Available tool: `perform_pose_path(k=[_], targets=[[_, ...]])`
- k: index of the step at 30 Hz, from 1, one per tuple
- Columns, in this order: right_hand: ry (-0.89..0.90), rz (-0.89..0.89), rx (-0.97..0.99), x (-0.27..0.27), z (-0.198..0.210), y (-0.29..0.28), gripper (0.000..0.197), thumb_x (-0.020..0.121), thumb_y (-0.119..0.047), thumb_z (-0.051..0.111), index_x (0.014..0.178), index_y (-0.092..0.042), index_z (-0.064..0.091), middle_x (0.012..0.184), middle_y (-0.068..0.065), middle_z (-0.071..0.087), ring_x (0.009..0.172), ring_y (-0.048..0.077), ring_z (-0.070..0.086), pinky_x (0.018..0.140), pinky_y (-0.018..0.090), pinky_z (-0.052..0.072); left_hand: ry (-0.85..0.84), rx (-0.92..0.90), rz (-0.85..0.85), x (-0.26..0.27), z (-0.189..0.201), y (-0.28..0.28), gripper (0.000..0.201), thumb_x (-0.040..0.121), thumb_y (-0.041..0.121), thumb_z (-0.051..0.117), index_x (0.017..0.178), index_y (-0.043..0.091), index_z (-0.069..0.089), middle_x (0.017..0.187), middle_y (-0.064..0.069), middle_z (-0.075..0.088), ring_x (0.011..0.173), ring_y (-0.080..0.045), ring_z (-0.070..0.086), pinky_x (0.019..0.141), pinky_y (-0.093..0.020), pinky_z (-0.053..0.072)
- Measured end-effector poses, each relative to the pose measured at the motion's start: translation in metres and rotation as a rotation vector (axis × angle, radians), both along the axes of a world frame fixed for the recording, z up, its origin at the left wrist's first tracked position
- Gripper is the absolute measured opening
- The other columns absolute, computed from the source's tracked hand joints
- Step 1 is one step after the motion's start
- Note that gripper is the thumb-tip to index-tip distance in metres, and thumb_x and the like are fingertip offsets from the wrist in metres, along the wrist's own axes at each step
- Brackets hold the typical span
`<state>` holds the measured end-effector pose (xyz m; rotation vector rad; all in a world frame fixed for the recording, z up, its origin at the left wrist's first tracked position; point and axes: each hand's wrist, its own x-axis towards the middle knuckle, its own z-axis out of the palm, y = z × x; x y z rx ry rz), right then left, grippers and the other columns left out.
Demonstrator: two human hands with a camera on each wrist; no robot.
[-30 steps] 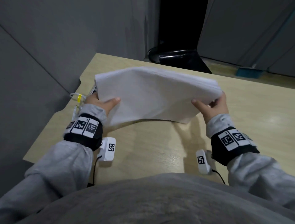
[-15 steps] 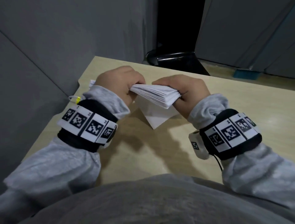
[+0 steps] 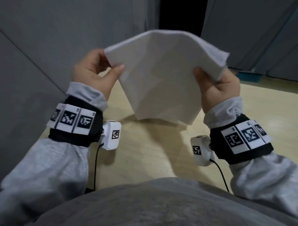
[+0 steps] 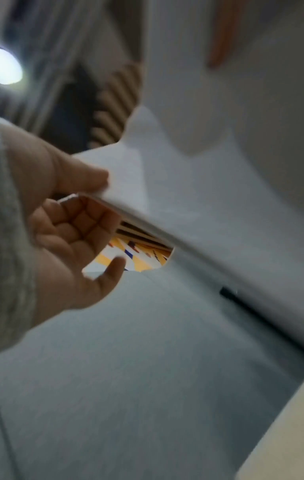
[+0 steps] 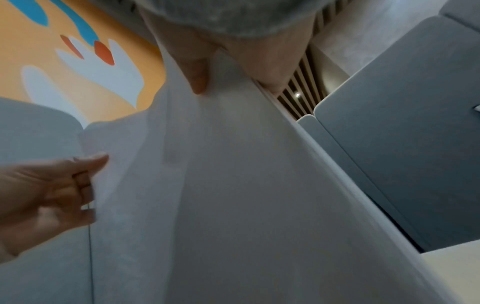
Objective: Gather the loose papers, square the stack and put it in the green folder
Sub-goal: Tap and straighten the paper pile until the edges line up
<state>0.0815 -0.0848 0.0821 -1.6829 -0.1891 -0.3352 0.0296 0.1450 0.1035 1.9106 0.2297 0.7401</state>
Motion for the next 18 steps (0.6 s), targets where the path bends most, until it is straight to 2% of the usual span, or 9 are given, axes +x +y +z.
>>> perform_pose_path(k=[2,3,5,7,8,10,13,16,18], targets=[[-0.016,-0.002,0.111,-0.002,0.005,-0.002,0.007,0.083,-0.016,0.069,0.077,-0.013,0.066,0.062,-0.009,0.068,0.058,-0.003,0.057,0.058,0.015,0.046,-0.142,-0.168,-0.173,-0.002,0.001,-0.001,0.027,0.076,0.010,0.069,0.093,0.027,0.058,0.083,0.017,0.069,0.084,-0.007,0.064,0.080,-0.031,0.053],[0.003,0.026,0.147,-0.003,0.004,-0.002,0.010,0.082,-0.012,0.069,0.078,-0.019,0.065,0.060,-0.017,0.067,0.059,-0.007,0.059,0.057,0.013,0.047,-0.126,-0.218,-0.215,-0.001,0.000,-0.001,0.027,0.075,0.012,0.070,0.096,0.025,0.057,0.085,0.016,0.069,0.085,-0.008,0.064,0.081,-0.034,0.053],[0.081,0.095,0.119,-0.004,-0.004,0.002,0.017,0.081,-0.010,0.069,0.084,-0.026,0.063,0.065,-0.021,0.068,0.064,-0.007,0.062,0.059,0.013,0.049,0.088,-0.245,-0.133,-0.003,0.000,-0.009,0.024,0.074,0.023,0.074,0.091,0.026,0.058,0.078,0.016,0.067,0.073,0.005,0.064,0.075,-0.025,0.053],[0.188,0.178,-0.018,-0.005,-0.014,0.005,0.016,0.085,-0.016,0.066,0.083,-0.031,0.063,0.067,-0.024,0.069,0.066,-0.009,0.063,0.058,0.010,0.048,0.310,-0.196,-0.028,-0.006,-0.009,-0.017,0.015,0.079,0.028,0.071,0.080,0.028,0.056,0.072,0.017,0.060,0.050,0.017,0.057,0.056,-0.004,0.047],[0.221,0.187,-0.058,-0.006,-0.018,0.006,0.015,0.087,-0.020,0.064,0.080,-0.033,0.064,0.067,-0.025,0.068,0.066,-0.010,0.063,0.058,0.010,0.048,0.339,-0.170,-0.009,-0.008,-0.012,-0.020,0.017,0.082,0.029,0.068,0.074,0.030,0.054,0.070,0.017,0.057,0.047,0.016,0.056,0.048,0.000,0.043],[0.192,0.164,-0.039,-0.008,-0.017,0.006,0.017,0.087,-0.022,0.064,0.076,-0.035,0.064,0.067,-0.025,0.068,0.066,-0.009,0.063,0.061,0.012,0.050,0.281,-0.150,0.029,-0.014,-0.011,-0.024,0.022,0.081,0.034,0.068,0.067,0.033,0.052,0.067,0.018,0.058,0.049,0.013,0.057,0.046,-0.001,0.042],[0.080,0.137,0.095,-0.007,-0.005,0.002,0.017,0.085,-0.018,0.067,0.075,-0.031,0.064,0.066,-0.022,0.068,0.065,-0.006,0.063,0.060,0.014,0.051,0.181,-0.164,0.059,-0.015,-0.002,-0.010,0.020,0.074,0.043,0.073,0.068,0.035,0.055,0.063,0.021,0.063,0.058,0.014,0.060,0.058,-0.005,0.048],[0.137,0.165,0.096,-0.003,-0.012,-0.001,0.015,0.079,-0.015,0.072,0.084,-0.028,0.065,0.070,-0.019,0.069,0.068,-0.005,0.064,0.061,0.014,0.050,0.215,-0.243,-0.087,-0.014,-0.011,-0.003,0.037,0.059,0.043,0.077,0.089,0.027,0.065,0.081,0.012,0.072,0.084,-0.011,0.068,0.084,-0.035,0.056],[0.303,0.216,-0.023,0.000,-0.025,-0.002,0.023,0.076,-0.019,0.076,0.096,-0.025,0.065,0.076,-0.017,0.070,0.075,0.000,0.066,0.068,0.017,0.051,0.326,-0.379,-0.175,-0.017,-0.025,-0.004,0.057,0.054,0.036,0.080,0.105,0.017,0.065,0.092,0.007,0.073,0.097,-0.019,0.067,0.094,-0.044,0.052]])
